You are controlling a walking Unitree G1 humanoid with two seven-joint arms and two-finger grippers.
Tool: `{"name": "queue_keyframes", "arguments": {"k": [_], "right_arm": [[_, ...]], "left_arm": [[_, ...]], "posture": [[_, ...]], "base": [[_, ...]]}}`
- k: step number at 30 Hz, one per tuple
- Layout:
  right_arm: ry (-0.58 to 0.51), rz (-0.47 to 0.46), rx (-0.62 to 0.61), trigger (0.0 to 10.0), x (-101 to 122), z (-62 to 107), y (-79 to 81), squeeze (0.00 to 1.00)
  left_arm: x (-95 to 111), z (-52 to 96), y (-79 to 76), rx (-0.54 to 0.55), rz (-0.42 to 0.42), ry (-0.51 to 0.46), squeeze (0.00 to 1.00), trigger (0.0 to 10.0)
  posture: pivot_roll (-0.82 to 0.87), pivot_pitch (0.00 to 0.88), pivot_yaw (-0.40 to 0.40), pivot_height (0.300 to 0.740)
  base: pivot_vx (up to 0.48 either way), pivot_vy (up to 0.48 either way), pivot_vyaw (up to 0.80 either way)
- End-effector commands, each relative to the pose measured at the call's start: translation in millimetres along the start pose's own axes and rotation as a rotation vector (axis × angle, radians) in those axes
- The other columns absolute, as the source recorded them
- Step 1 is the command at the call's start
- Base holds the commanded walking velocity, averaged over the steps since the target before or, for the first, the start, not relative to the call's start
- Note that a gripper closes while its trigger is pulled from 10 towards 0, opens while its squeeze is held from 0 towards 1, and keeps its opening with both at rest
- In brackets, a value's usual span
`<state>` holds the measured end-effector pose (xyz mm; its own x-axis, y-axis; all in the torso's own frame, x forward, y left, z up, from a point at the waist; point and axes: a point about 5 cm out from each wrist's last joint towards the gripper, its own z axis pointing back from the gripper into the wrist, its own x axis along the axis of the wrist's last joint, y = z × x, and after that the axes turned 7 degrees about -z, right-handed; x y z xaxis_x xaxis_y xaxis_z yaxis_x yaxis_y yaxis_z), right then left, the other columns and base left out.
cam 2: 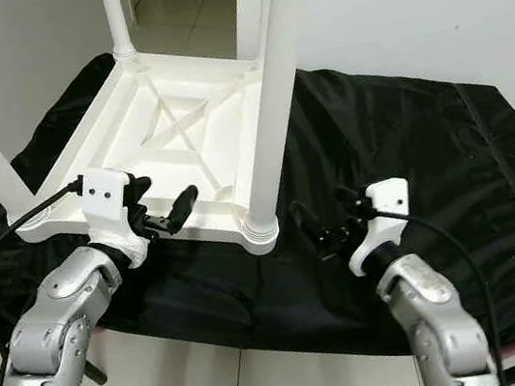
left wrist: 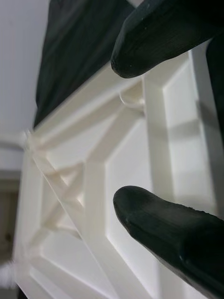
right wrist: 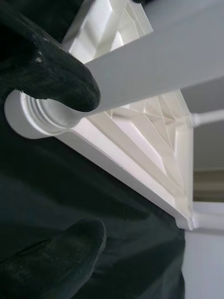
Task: Building children table
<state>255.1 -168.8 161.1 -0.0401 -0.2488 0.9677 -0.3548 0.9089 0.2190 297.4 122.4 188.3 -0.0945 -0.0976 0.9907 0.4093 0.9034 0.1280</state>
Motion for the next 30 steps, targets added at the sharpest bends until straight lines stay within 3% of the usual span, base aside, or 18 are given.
{"name": "queue_keyframes", "arguments": {"k": [1, 11, 30], "right_arm": [[-0.002, 0.02, -0.024, 10.0, -2.6, 1.8, -1.3, 0.0], [0.023, 0.018, 0.06, 10.0, -16.3, -8.4, 11.4, 0.0], [-0.027, 0.064, 0.178, 10.0, -8.3, -42.7, 35.5, 0.0]], "left_arm": [[-4.5, 0.5, 0.2, 0.029, -0.008, 0.006, 0.0, 10.0], [-16.2, 1.9, 5.4, 0.076, -0.049, 0.038, 0.0, 10.0], [-4.5, -3.2, 6.9, 0.06, -0.082, -0.024, 0.0, 10.0]], "posture": [[0.01, 0.035, -0.115, 0.74], [0.01, 0.038, -0.1, 0.74], [0.02, 0.033, -0.095, 0.74]], "base": [[0.0, 0.0, 0.0], [0.0, 0.0, 0.0], [0.0, 0.0, 0.0]]}}
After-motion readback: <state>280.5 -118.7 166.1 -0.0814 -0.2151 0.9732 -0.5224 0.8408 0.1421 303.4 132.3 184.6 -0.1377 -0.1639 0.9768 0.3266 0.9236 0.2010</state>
